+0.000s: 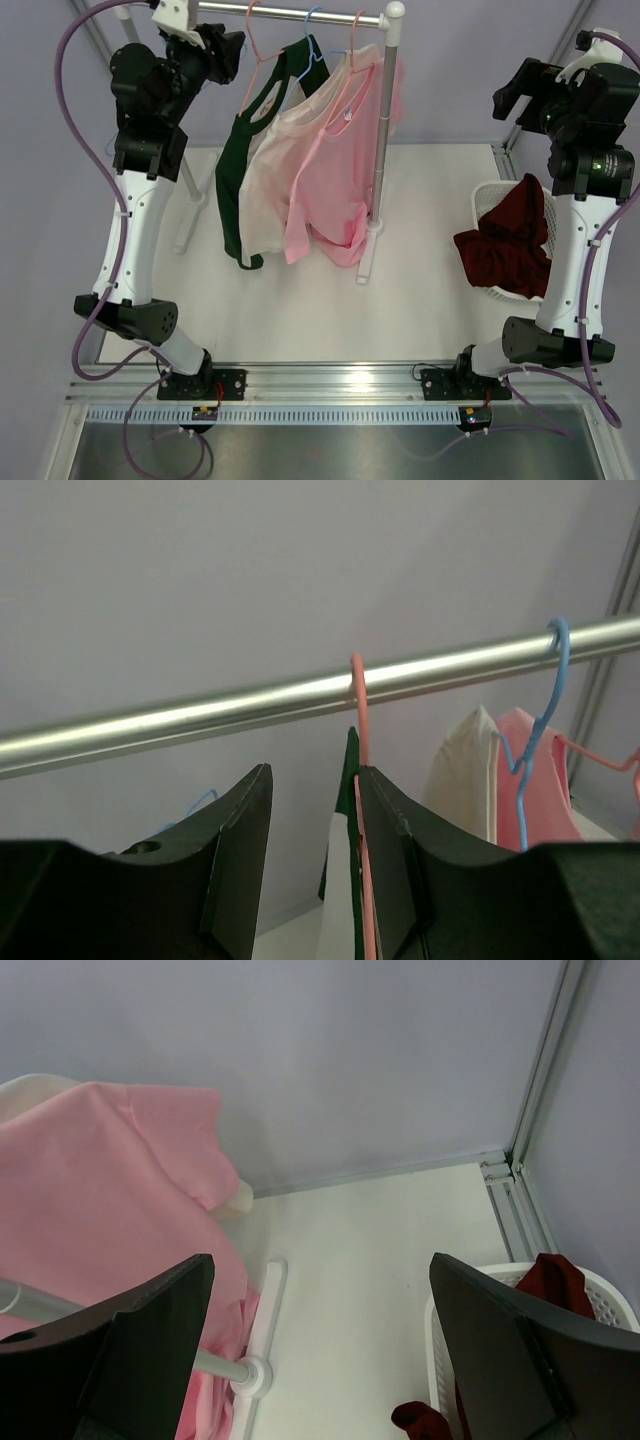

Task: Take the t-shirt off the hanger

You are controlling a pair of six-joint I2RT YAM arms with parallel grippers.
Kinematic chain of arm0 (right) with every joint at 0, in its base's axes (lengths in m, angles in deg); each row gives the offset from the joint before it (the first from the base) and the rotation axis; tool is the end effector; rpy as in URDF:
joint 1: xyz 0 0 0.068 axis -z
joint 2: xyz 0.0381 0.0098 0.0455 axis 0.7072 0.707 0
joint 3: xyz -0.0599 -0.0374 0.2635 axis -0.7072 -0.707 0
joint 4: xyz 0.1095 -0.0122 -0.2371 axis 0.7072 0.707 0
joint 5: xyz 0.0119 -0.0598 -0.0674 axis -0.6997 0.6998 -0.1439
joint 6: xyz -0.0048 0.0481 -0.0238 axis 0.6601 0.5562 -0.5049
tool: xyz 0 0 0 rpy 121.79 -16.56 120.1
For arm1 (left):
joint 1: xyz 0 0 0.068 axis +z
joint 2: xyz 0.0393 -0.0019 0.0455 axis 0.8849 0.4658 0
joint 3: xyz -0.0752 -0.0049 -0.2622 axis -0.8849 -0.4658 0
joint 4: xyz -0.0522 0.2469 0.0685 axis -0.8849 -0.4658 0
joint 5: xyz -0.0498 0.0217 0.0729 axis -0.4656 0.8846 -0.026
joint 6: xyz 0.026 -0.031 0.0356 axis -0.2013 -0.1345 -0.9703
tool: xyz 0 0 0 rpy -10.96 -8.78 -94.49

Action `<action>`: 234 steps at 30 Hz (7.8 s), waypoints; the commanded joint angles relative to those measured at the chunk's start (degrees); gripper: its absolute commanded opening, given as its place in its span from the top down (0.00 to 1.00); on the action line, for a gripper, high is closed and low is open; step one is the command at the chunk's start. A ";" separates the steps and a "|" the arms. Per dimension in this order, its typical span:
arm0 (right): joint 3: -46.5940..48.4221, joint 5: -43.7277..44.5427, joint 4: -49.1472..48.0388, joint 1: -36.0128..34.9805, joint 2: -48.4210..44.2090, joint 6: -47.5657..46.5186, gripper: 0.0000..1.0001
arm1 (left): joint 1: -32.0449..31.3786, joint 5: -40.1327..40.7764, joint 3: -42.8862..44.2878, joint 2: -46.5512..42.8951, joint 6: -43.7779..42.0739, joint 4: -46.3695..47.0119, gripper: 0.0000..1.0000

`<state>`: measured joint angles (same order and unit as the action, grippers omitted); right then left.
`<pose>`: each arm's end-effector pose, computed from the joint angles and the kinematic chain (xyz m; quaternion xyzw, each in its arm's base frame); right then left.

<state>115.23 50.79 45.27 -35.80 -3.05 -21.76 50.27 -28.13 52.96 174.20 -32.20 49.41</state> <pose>0.2635 -0.0374 0.5474 0.0595 0.7559 0.0445 0.6504 0.3021 -0.0731 0.5861 0.1566 0.5589 -0.1604 0.7984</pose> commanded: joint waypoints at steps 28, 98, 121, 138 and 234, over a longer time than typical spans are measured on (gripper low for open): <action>-0.55 -0.43 1.29 -2.71 -2.91 -2.37 0.01 | -0.16 -8.65 -0.05 5.28 -1.94 -6.94 0.65; -12.85 -6.32 1.65 -41.62 -13.54 -3.34 0.04 | -1.48 14.81 -33.88 -34.79 17.21 -9.49 1.00; -24.46 -13.43 -13.55 -64.93 -5.46 0.09 0.05 | -1.48 38.62 -47.16 -41.31 30.22 -29.35 1.00; -24.45 -17.48 -30.78 -73.19 6.23 -0.08 0.05 | -1.48 61.47 -38.65 -31.11 48.77 -39.72 1.00; -33.86 6.86 -41.86 -80.23 11.59 1.24 1.00 | 3.70 15.72 -29.31 -43.03 42.98 -40.95 1.00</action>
<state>78.05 55.51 5.09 -115.57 8.71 -18.99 53.71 -1.61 25.48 134.77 13.00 4.98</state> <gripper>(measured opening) 0.085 0.035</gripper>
